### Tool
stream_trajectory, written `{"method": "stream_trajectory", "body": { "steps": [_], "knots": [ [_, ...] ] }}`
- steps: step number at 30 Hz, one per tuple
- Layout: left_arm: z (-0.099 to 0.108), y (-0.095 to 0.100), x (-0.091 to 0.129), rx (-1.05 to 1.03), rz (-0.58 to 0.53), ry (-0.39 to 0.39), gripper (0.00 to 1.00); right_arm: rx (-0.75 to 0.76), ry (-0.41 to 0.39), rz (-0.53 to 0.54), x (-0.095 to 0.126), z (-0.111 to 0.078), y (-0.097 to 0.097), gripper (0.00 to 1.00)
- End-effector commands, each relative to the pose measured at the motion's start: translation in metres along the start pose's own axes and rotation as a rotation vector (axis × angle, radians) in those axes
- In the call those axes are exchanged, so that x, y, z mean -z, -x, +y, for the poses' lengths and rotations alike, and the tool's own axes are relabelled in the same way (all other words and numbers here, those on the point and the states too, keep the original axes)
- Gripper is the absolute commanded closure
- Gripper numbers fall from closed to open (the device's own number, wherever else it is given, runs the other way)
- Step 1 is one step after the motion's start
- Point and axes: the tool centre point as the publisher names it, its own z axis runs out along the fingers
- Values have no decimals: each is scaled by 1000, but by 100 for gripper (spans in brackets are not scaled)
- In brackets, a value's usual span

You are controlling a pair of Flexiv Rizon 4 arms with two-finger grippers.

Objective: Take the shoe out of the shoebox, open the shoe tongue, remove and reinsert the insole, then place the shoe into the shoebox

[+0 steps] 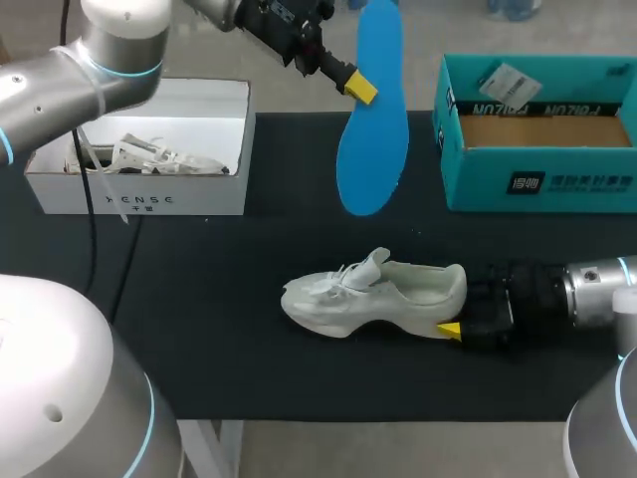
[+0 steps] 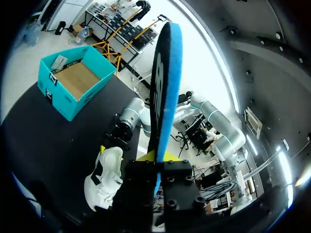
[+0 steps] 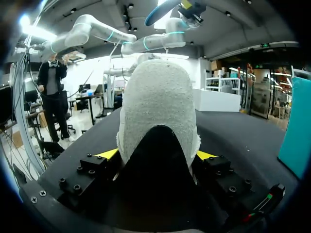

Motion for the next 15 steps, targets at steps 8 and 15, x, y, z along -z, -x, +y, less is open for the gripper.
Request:
{"method": "stream_trajectory", "body": {
  "steps": [8,15],
  "knots": [
    [-25,2,29,13,11,98,100,0,-2,-2,-3,-3,-1,100],
    [-29,-1,28,8,49,141,100,0,-2,-2,-3,-3,-1,100]
  ]
}}
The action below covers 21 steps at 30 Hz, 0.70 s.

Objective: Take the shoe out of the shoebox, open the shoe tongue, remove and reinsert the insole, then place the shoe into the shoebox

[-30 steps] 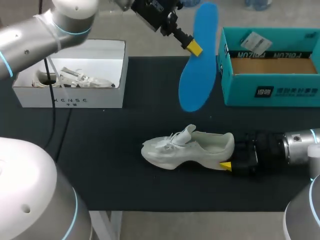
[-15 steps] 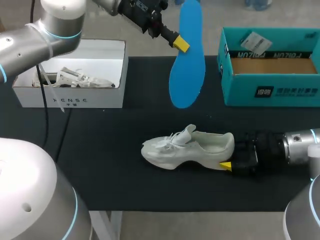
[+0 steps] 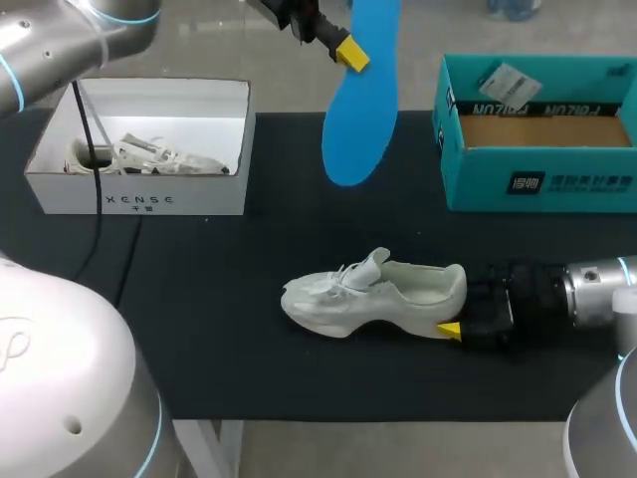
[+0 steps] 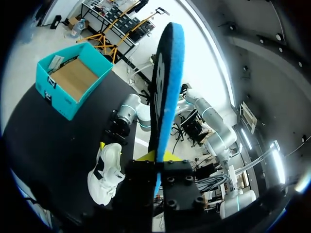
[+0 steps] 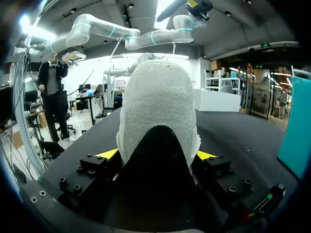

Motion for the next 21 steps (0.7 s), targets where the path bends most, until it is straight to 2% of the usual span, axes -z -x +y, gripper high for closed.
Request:
{"method": "stream_trajectory", "body": {
  "steps": [1,2,3,12,19,21],
  "knots": [
    [-6,4,2,2,17,42,100,0,-2,-2,-3,-3,-1,100],
    [-6,4,2,2,17,42,100,0,-2,-2,-3,-3,-1,55],
    [-6,4,2,2,17,42,100,0,-2,-2,-3,-3,-1,0],
    [-6,4,2,2,17,42,100,0,-2,-2,-3,-3,-1,0],
    [-6,4,2,2,17,42,100,32,-51,-12,23,11,-12,0],
    [-6,4,2,2,17,42,100,37,-38,-30,31,11,-16,0]
  ]
}}
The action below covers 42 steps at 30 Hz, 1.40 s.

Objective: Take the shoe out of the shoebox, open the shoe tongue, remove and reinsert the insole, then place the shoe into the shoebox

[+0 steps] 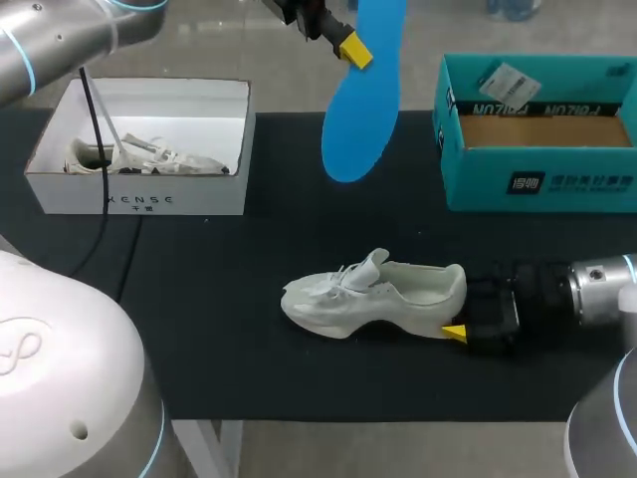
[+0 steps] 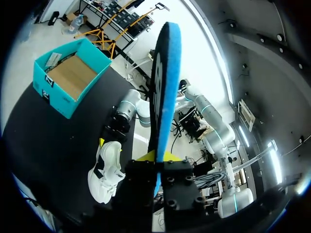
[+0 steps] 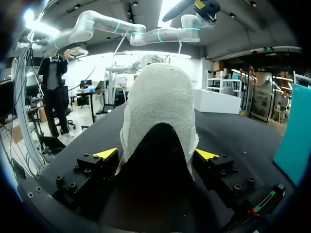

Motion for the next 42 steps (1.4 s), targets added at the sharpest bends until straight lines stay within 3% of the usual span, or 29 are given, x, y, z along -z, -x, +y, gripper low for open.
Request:
{"method": "stream_trajectory", "body": {
  "steps": [1,7,16,27,37,42],
  "knots": [
    [-1,1,1,-1,1,3,100,2,-19,-33,23,11,-16,0],
    [-1,1,1,-1,1,3,100,-10,-77,-82,53,23,-32,0],
    [-1,1,1,-1,1,3,100,-129,-379,-81,83,70,-43,0],
    [-1,1,1,-1,1,3,100,-268,-735,-69,83,105,-32,0],
    [-1,1,1,-1,1,3,100,-316,-936,-80,75,128,-21,0],
    [-1,1,1,-1,1,3,100,-318,-1031,-81,84,141,-23,0]
  ]
}}
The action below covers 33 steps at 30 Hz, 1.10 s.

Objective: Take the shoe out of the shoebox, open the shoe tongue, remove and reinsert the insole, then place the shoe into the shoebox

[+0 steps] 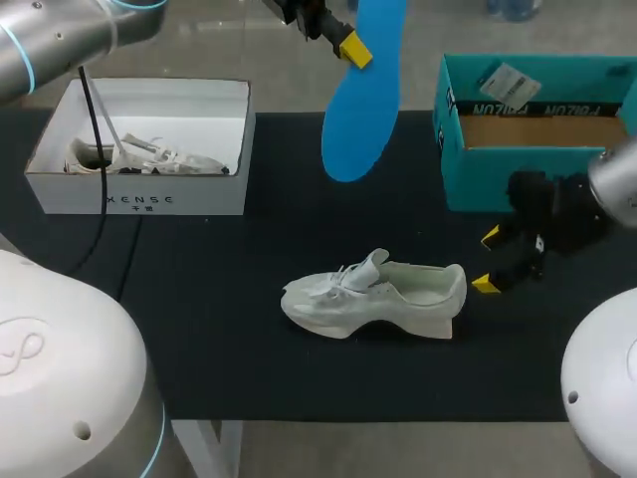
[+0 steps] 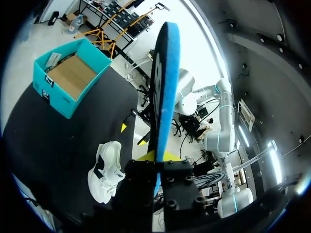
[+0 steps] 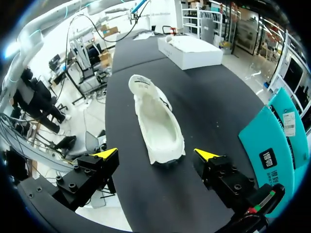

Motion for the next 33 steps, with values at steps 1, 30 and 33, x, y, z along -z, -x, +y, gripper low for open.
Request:
{"method": "stream_trajectory", "body": {
  "steps": [1,30,33],
  "knots": [
    [0,1,0,-1,1,2,100,1,-359,-12,18,4,-8,0],
    [-3,-30,20,31,-24,-34,100,-18,-366,-61,28,-6,-16,0],
    [-4,-26,23,32,5,-41,100,-17,-403,-72,28,-1,-17,0]
  ]
}}
